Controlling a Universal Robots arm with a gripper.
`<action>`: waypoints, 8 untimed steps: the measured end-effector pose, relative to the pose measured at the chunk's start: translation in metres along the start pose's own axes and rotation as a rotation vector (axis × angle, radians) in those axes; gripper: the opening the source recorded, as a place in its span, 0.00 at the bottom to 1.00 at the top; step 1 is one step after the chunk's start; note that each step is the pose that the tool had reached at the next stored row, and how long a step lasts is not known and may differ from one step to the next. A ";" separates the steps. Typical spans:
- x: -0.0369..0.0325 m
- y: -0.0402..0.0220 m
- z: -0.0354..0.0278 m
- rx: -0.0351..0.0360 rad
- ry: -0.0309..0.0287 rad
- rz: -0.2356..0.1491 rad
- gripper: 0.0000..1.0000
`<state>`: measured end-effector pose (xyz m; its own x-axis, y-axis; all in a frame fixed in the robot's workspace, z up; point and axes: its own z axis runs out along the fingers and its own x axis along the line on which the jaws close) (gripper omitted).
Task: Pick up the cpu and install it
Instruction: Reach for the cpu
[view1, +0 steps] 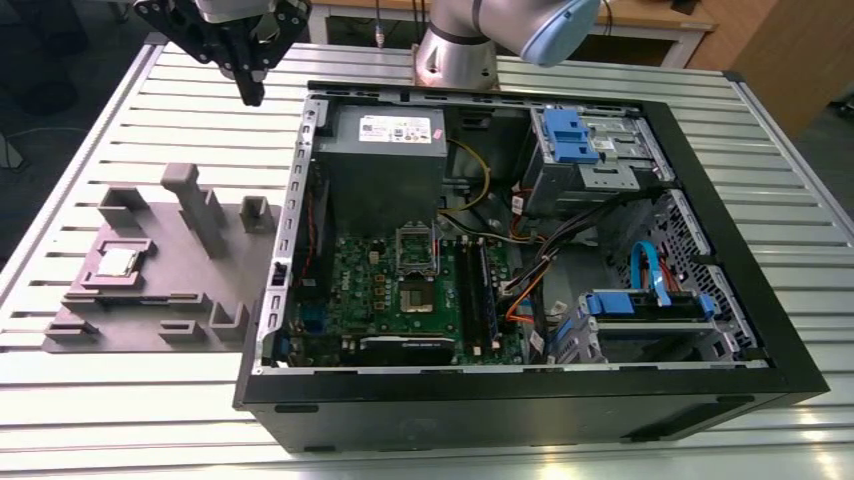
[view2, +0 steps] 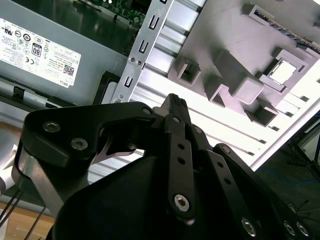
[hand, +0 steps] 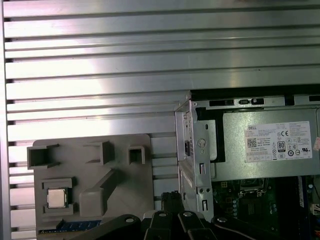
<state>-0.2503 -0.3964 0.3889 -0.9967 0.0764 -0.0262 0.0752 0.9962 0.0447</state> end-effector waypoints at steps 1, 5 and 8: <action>0.0000 0.0000 0.0000 -0.0001 0.0000 0.000 0.10; 0.0010 -0.0001 0.0002 -0.0002 -0.0003 0.000 0.10; 0.0051 -0.0004 0.0001 -0.0001 -0.0002 0.000 0.10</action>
<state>-0.2554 -0.3964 0.3886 -0.9967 0.0764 -0.0264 0.0751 0.9962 0.0448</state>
